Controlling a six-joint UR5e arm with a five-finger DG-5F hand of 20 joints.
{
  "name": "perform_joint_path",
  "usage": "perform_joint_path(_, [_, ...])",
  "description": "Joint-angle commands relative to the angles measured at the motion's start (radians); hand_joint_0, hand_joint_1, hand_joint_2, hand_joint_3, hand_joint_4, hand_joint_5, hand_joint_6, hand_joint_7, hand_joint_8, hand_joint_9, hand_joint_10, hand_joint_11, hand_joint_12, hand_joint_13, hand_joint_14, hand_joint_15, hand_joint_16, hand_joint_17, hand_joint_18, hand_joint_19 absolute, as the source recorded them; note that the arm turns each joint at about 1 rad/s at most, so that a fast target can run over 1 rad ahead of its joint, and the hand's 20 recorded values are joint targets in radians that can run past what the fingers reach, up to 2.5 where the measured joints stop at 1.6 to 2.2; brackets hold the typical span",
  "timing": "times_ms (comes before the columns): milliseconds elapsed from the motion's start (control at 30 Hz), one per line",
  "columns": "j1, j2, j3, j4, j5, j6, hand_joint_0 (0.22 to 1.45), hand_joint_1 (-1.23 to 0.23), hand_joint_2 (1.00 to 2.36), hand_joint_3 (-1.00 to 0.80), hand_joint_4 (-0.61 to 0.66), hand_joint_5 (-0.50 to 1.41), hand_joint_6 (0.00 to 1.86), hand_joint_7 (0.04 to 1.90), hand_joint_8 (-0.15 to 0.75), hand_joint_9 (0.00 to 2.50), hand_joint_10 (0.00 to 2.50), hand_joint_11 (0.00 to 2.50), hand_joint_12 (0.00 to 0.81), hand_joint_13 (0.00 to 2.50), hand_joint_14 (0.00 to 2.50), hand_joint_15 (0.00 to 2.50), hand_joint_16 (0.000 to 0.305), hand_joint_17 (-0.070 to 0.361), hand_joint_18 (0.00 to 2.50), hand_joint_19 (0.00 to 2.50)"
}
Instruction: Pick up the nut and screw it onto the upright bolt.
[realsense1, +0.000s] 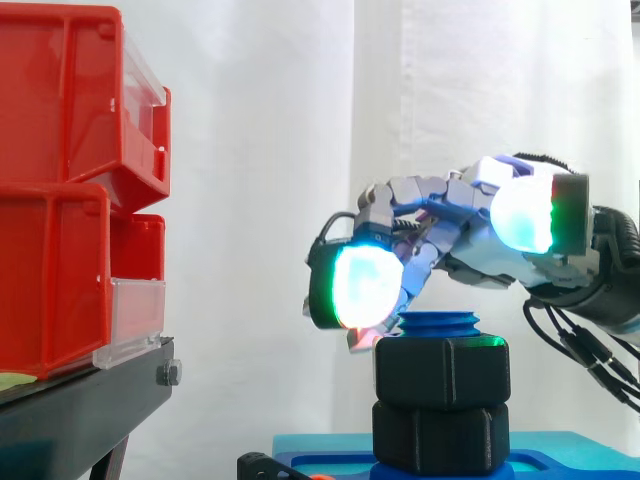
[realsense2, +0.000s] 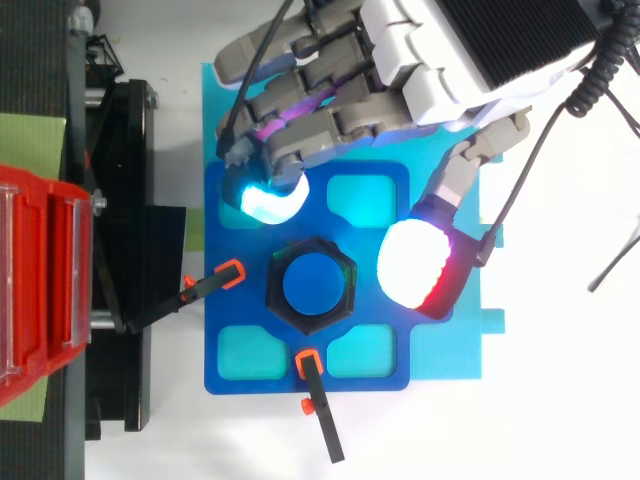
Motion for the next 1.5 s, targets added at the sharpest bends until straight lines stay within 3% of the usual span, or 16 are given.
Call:
perform_joint_path(0, [-0.003,0.000,0.018,0.001,-0.014,0.011,0.49,-0.14,1.00,-0.50,0.24,-0.08,0.50,0.98,0.249,0.92,0.00,0.00,0.221,0.73,0.00,0.00,0.026,0.059,0.46,0.05])
perform_joint_path(267, [0.012,0.000,0.025,-0.004,-0.014,0.005,0.49,-0.14,1.00,-0.50,0.20,-0.10,0.50,0.76,0.235,0.88,0.00,0.00,0.221,0.71,0.00,0.00,0.028,0.063,0.44,0.06])
perform_joint_path(467, [0.031,0.000,0.024,-0.013,-0.005,-0.003,0.49,-0.14,1.00,-0.50,0.19,-0.10,0.50,0.74,0.236,0.88,0.00,0.00,0.222,0.70,0.00,0.00,0.029,0.065,0.43,0.05])
perform_joint_path(600, [0.051,0.000,-0.016,-0.004,0.035,-0.005,0.49,-0.14,1.00,-0.50,0.19,-0.10,0.50,0.74,0.234,0.87,0.00,0.00,0.223,0.70,0.00,0.00,0.029,0.065,0.43,0.07])
perform_joint_path(767, [0.062,0.000,-0.053,0.041,0.061,-0.002,0.49,-0.15,1.00,-0.50,0.19,-0.10,0.50,0.75,0.233,0.87,0.00,0.00,0.223,0.70,0.00,0.00,0.029,0.065,0.43,0.05])
perform_joint_path(1133, [0.057,0.000,-0.054,0.050,0.058,-0.003,0.49,-0.15,1.00,-0.50,0.20,-0.09,0.50,0.81,0.243,0.88,0.00,0.00,0.223,0.71,0.00,0.00,0.029,0.064,0.44,0.06])
perform_joint_path(1467, [0.051,0.000,-0.054,0.016,0.058,-0.005,0.49,-0.16,1.00,-0.50,0.23,-0.08,0.50,0.87,0.246,0.89,0.00,0.00,0.220,0.72,0.00,0.00,0.028,0.062,0.45,0.06])
